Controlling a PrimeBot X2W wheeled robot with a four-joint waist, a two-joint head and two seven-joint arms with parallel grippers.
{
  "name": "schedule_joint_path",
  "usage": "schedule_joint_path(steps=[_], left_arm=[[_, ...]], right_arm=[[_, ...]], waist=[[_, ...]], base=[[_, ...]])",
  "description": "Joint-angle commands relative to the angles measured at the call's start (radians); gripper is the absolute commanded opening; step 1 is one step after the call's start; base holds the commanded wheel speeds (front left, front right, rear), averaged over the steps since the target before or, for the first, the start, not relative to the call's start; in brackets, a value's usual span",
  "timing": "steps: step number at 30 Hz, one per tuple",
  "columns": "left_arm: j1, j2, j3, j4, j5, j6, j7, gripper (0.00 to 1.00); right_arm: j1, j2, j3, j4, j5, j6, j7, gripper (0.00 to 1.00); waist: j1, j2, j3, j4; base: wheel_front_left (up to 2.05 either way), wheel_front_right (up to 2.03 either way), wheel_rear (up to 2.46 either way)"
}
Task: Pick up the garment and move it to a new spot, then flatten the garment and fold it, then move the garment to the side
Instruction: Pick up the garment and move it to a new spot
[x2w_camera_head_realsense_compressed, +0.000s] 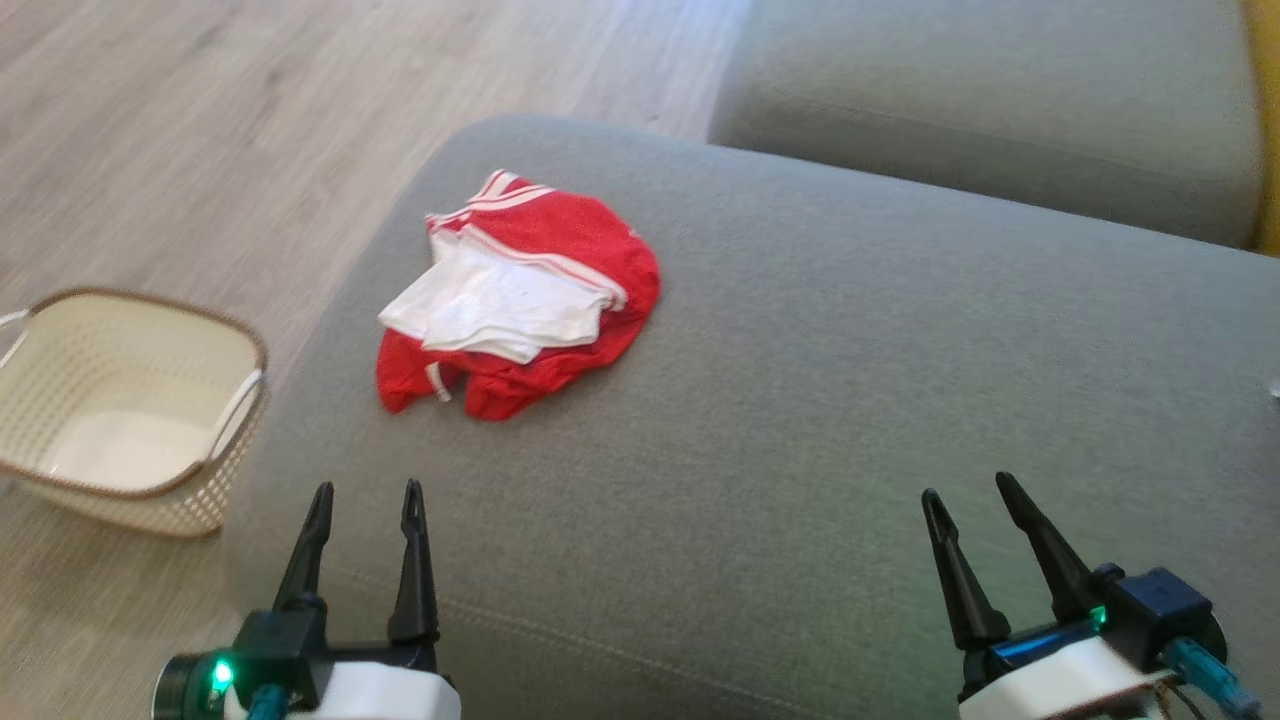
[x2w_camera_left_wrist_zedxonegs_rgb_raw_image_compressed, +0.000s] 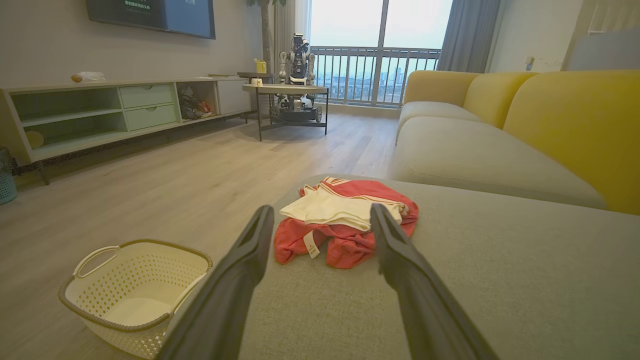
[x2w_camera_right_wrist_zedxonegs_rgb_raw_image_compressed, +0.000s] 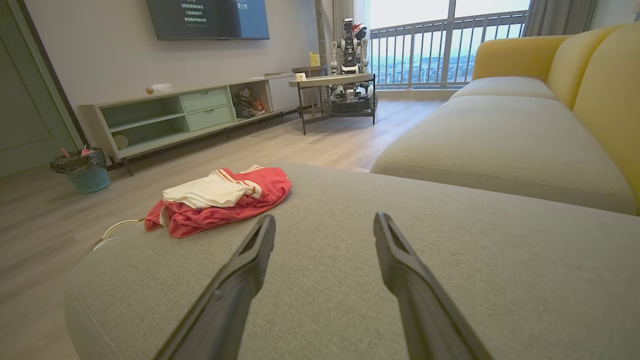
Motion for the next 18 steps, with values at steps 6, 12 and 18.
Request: schedule_joint_path(steps=[6,12,18], left_arm=[[-0.126,-0.007,0.060,-0.032,-0.019,-0.012,-0.005,1.00],[-0.343,0.031,0.107,0.034,-0.033,-0.069,-0.005,1.00],[-0.688,0.107,0.151,0.284,-0.088,-0.153,0.080,1.00]], right_arm=[[-0.062,-0.008,0.014,-0.039,-0.033,0.000,-0.009,1.00],[-0.102,-0.008,0.011,-0.048,-0.075,0.000,-0.009,1.00],[-0.179,-0.008,0.009,-0.067,-0.129,0.000,-0.009,1.00]], waist=[[0.0001,0.0000,0.094,0.026],[0.0001,0.0000,0.185,-0.004],[0.0001,0.0000,0.314,-0.060]], base=[[0.00,0.00,0.00],[0.00,0.00,0.00],[0.00,0.00,0.00]])
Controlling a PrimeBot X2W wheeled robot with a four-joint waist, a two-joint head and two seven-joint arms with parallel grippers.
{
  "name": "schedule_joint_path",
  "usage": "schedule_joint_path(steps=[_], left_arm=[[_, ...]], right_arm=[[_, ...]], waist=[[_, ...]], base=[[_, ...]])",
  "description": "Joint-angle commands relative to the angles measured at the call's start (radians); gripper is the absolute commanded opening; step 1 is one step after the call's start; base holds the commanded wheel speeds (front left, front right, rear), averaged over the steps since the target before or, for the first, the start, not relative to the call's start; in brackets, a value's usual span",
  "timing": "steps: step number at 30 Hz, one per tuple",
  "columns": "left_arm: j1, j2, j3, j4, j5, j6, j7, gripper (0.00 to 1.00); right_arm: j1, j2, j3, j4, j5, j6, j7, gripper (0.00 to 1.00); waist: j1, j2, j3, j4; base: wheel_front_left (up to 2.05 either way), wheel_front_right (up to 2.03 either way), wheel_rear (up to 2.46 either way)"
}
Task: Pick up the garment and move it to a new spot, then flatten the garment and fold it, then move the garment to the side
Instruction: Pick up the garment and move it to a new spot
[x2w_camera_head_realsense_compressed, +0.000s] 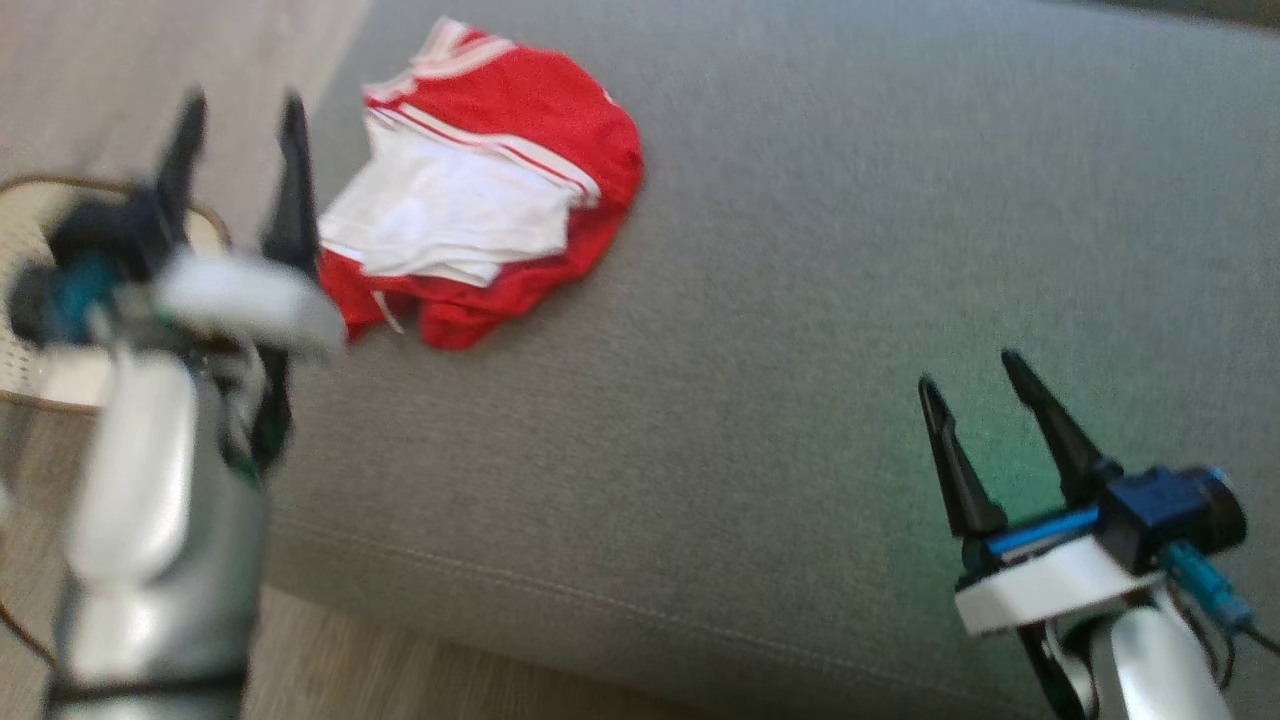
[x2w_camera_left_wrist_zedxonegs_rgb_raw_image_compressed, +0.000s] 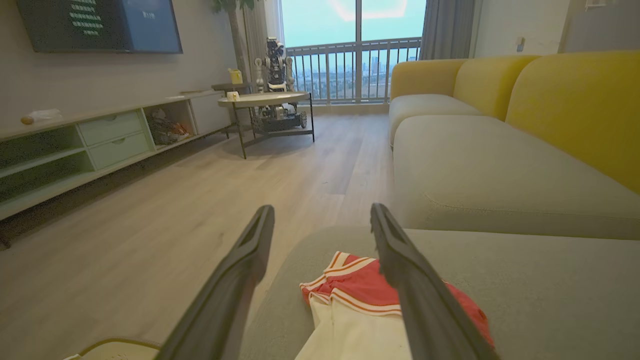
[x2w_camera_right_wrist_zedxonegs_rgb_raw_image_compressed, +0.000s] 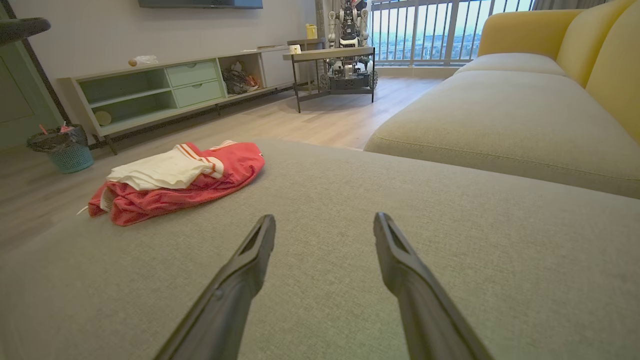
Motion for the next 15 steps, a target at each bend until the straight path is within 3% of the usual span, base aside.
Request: schedule_joint_path(steps=[1,8,15], left_arm=[[-0.087,0.043,0.047,0.011,-0.013,-0.010,0.022,1.00],[-0.413,0.094,0.072,0.376,-0.090,-0.063,0.225,1.00],[-0.581,0.085,0.082,0.648,-0.165,-0.094,0.338,1.00]], right_arm=[[-0.039,-0.007,0.023,-0.041,-0.012,0.000,-0.009,1.00],[-0.106,-0.007,0.014,-0.076,-0.077,0.000,-0.009,1.00],[-0.150,-0.019,0.002,-0.110,-0.104,0.000,-0.009,1.00]], waist=[[-0.0004,0.0000,0.084,-0.052],[-0.0004,0.0000,0.231,-0.104],[-0.0004,0.0000,0.336,-0.121]], base=[[0.00,0.00,0.00],[0.00,0.00,0.00],[0.00,0.00,0.00]])
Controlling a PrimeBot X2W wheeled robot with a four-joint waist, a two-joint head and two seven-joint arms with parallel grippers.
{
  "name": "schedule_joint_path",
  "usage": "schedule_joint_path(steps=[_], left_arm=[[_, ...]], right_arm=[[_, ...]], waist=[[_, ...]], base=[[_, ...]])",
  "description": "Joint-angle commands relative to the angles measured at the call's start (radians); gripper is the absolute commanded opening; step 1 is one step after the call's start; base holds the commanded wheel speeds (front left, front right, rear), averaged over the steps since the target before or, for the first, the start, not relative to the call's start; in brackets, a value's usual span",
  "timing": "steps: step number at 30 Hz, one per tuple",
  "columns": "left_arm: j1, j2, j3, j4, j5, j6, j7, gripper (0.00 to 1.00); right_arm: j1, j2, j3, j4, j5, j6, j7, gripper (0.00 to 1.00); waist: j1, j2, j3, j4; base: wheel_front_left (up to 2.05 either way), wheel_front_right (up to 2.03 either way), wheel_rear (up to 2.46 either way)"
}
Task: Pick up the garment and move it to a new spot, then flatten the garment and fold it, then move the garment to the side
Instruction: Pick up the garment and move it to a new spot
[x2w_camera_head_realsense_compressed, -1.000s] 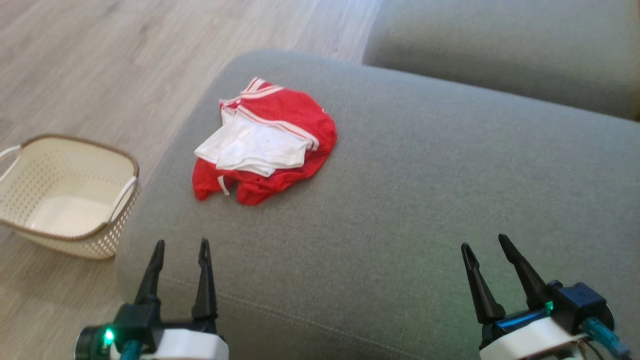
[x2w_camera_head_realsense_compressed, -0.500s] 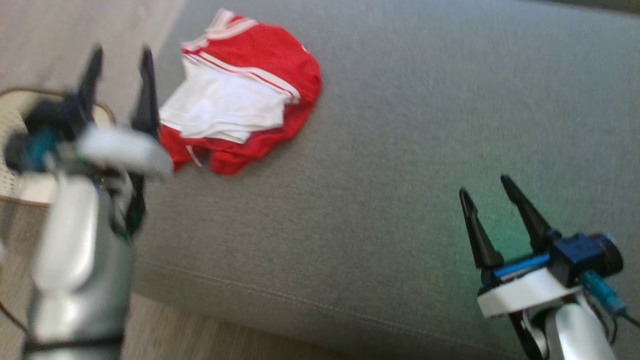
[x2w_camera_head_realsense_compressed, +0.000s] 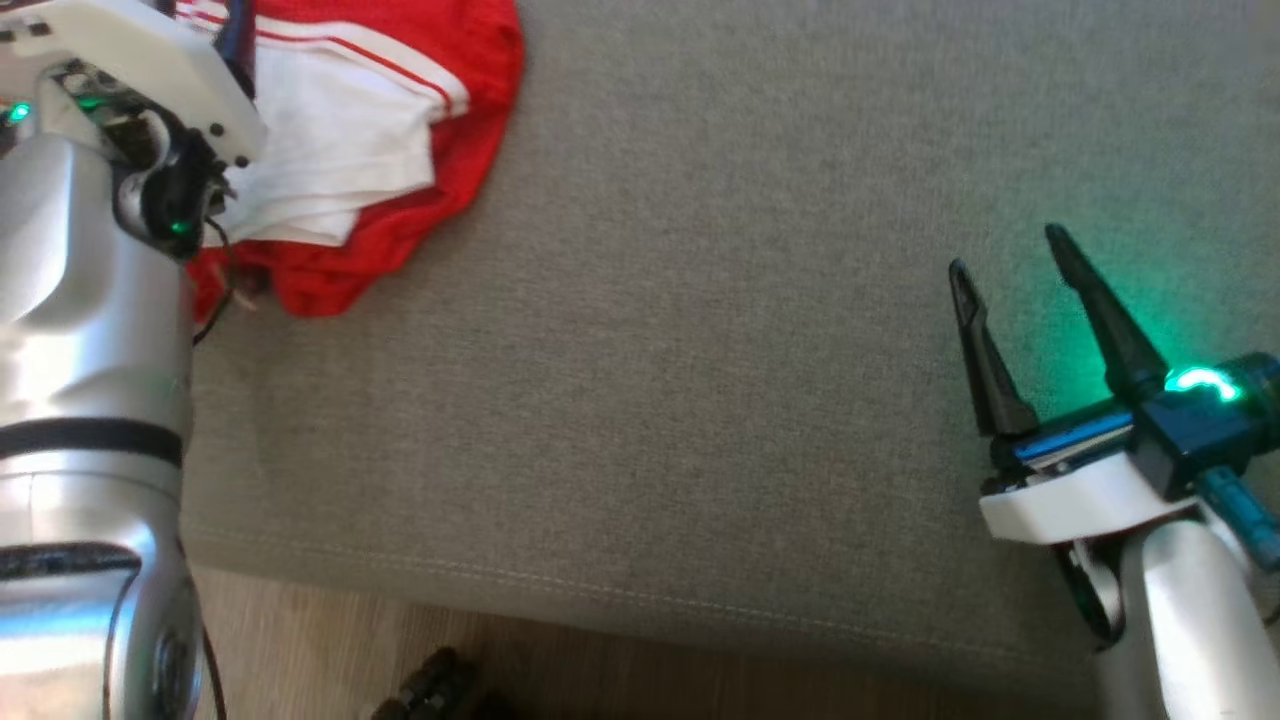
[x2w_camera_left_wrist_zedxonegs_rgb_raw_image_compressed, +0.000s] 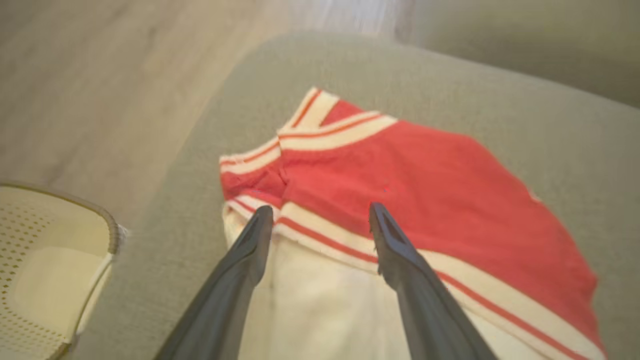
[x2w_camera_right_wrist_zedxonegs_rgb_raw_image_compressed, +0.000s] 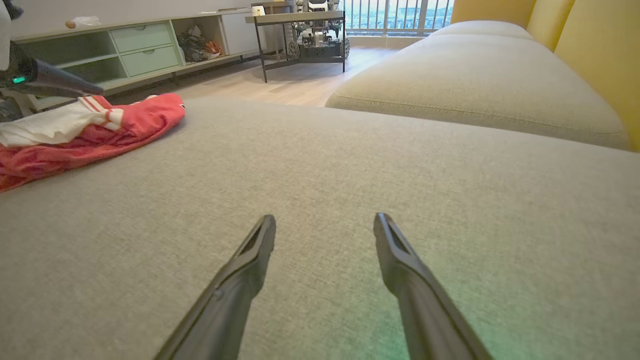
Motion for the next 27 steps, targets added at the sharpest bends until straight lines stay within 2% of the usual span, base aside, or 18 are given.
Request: schedule_joint_path(steps=[1,9,10,15,19,27], left_arm=[[-0.035,0.050,0.018,-0.001,-0.004,-0.005,0.013,1.00],[-0.068,0.031,-0.027,0.153,-0.028,-0.020,0.052,1.00],[-0.069,0.032,-0.032,0.158,-0.028,-0.020,0.039,0.00],[-0.069,0.041,-0.051,0.149,-0.035,-0.022,-0.113,0.00],[-0.052,0.052,-0.098,0.109,-0.050,-0.023,-0.267,0.00],[-0.004,0.086,-0.174,-0.002,-0.087,-0.023,-0.390,0.00]], right_arm=[[-0.011,-0.003,0.025,-0.039,-0.006,0.000,-0.009,1.00],[-0.035,-0.002,0.029,-0.046,-0.011,0.000,-0.009,1.00],[-0.038,-0.002,0.031,-0.045,-0.010,0.000,-0.009,1.00],[-0.048,0.001,0.034,-0.030,-0.002,0.000,-0.009,1.00],[-0.045,0.005,0.045,-0.012,0.016,0.000,-0.009,1.00],[-0.022,0.010,0.052,0.005,0.052,0.000,-0.009,1.00]], waist=[[-0.0003,0.0001,0.049,-0.020],[-0.0003,0.0001,0.076,-0.022],[-0.0003,0.0001,0.075,-0.022],[-0.0003,0.0001,0.042,-0.026],[-0.0003,0.0001,-0.032,-0.033],[-0.0003,0.0001,-0.172,-0.063]], base=[[0.00,0.00,0.00],[0.00,0.00,0.00],[0.00,0.00,0.00],[0.00,0.00,0.00],[0.00,0.00,0.00],[0.00,0.00,0.00]])
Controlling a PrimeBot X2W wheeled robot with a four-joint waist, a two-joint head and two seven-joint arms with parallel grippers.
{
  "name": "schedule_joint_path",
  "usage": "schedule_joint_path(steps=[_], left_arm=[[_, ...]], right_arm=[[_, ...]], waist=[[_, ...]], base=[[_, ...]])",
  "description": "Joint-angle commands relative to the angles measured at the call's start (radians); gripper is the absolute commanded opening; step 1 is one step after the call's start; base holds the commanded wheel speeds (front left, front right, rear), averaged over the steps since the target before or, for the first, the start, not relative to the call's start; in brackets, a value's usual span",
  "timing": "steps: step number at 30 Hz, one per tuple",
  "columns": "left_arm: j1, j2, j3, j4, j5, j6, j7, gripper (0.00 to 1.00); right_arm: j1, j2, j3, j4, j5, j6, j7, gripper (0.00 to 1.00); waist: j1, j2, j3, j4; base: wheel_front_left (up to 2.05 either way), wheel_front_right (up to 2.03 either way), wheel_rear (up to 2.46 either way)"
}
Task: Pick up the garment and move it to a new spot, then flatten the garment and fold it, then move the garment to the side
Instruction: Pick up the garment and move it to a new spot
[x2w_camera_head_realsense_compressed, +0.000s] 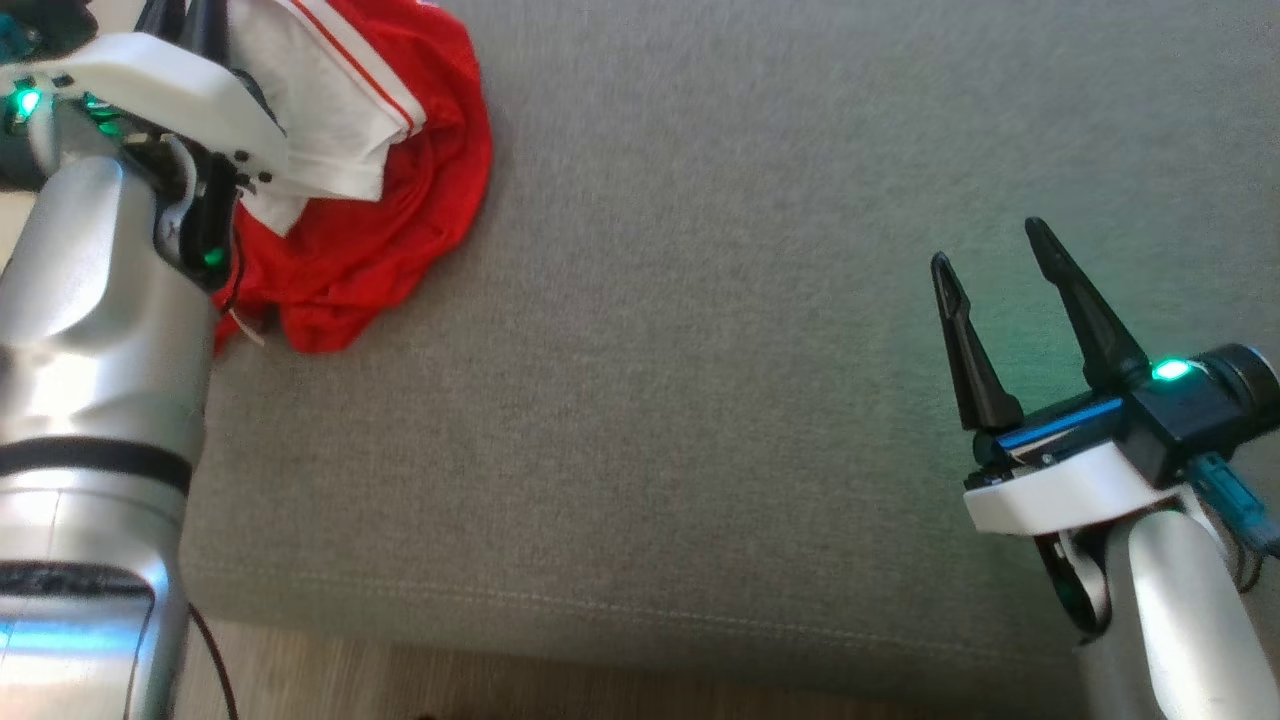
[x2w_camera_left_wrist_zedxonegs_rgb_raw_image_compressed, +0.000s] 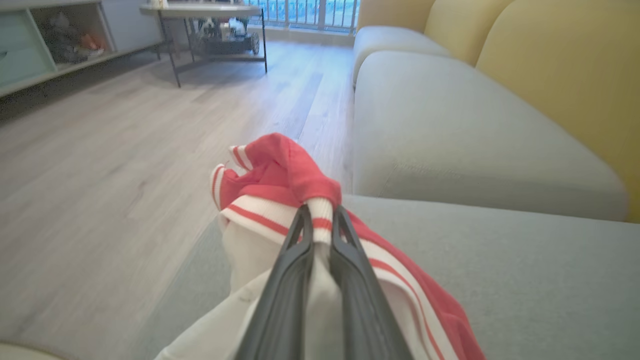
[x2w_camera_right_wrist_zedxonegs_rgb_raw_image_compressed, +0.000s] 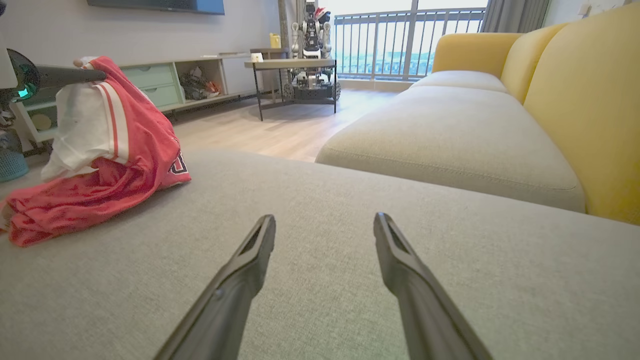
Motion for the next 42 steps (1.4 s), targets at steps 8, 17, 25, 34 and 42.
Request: schedule_joint_path(steps=[8,17,25,34,42], left_arm=[[0.044,0.092,-0.049,-0.228,-0.053,0.000,-0.019,0.00],[0.081,0.093,-0.107,-0.589,-0.095,0.015,0.127,0.00],[0.050,0.063,-0.162,-0.753,-0.061,0.053,0.196,0.00],[0.159,0.026,-0.243,-0.757,-0.054,0.055,0.195,0.00],[0.383,-0.008,-0.331,-0.611,-0.033,0.067,0.090,0.00]], right_arm=[[0.049,0.012,0.015,-0.026,0.074,0.000,-0.009,1.00],[0.048,0.012,0.033,-0.045,0.145,0.000,-0.009,1.00],[0.036,0.012,0.036,-0.053,0.196,0.000,-0.009,1.00],[0.024,0.012,0.040,-0.073,0.234,0.000,-0.009,1.00],[0.019,0.012,0.045,-0.080,0.229,0.000,-0.009,1.00]], waist=[[0.0001,0.0000,-0.187,-0.078],[0.0001,0.0000,-0.285,-0.233],[0.0001,0.0000,-0.288,-0.357],[0.0001,0.0000,-0.218,-0.409],[0.0001,0.0000,-0.158,-0.410]], base=[[0.00,0.00,0.00],[0.00,0.00,0.00],[0.00,0.00,0.00],[0.00,0.00,0.00],[0.00,0.00,0.00]])
